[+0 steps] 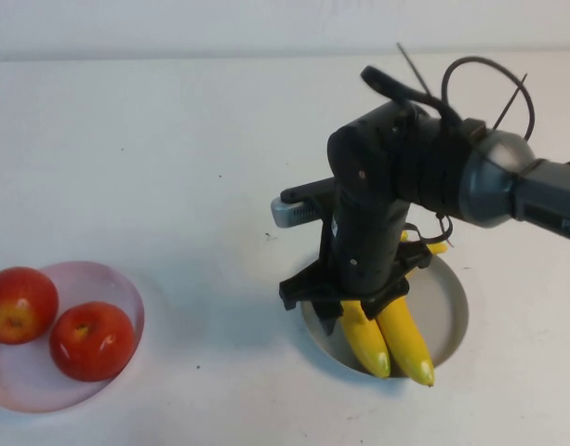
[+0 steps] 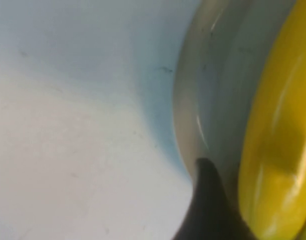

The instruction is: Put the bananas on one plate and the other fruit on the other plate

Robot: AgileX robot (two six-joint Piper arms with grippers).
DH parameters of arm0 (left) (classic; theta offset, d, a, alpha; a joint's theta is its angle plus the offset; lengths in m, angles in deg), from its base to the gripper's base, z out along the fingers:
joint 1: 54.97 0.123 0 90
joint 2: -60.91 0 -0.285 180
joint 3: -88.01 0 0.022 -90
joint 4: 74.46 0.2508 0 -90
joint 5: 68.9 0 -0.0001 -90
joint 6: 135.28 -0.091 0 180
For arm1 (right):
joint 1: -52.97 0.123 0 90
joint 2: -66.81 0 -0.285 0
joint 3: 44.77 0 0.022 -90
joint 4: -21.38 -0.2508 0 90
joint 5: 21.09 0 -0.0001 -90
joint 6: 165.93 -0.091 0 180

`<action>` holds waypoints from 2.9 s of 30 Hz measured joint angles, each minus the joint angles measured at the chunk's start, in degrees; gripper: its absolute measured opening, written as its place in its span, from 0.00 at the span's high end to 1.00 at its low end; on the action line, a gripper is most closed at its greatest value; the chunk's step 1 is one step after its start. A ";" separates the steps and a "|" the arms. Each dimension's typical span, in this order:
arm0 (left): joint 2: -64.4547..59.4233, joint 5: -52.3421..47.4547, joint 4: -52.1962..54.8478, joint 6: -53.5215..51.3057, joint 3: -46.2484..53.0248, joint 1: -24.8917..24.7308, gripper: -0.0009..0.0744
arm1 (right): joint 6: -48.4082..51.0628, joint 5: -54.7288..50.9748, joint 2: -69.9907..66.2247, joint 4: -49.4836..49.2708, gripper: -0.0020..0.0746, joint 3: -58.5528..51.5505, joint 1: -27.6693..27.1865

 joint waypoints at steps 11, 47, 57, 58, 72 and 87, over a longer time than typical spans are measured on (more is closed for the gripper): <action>0.00 0.00 0.00 0.00 0.00 0.00 0.99 | 7.01 -2.00 12.69 -2.64 0.86 0.00 0.00; 0.00 0.00 0.00 0.00 0.00 0.00 0.99 | 23.82 45.94 52.21 3.36 0.99 -48.45 -9.61; 0.00 0.00 0.00 0.00 0.00 0.00 0.99 | 20.88 92.77 73.61 5.22 0.99 -86.11 -29.39; 0.00 0.00 0.00 0.00 0.00 0.00 0.99 | 20.05 92.89 76.57 4.61 0.99 -87.98 -30.99; 0.00 0.00 0.00 0.00 0.00 0.00 0.99 | 19.43 58.20 112.22 1.39 0.99 -90.82 -37.86; 0.10 0.00 0.00 0.00 0.00 0.00 0.99 | 19.23 49.24 113.74 0.03 0.99 -93.12 -38.76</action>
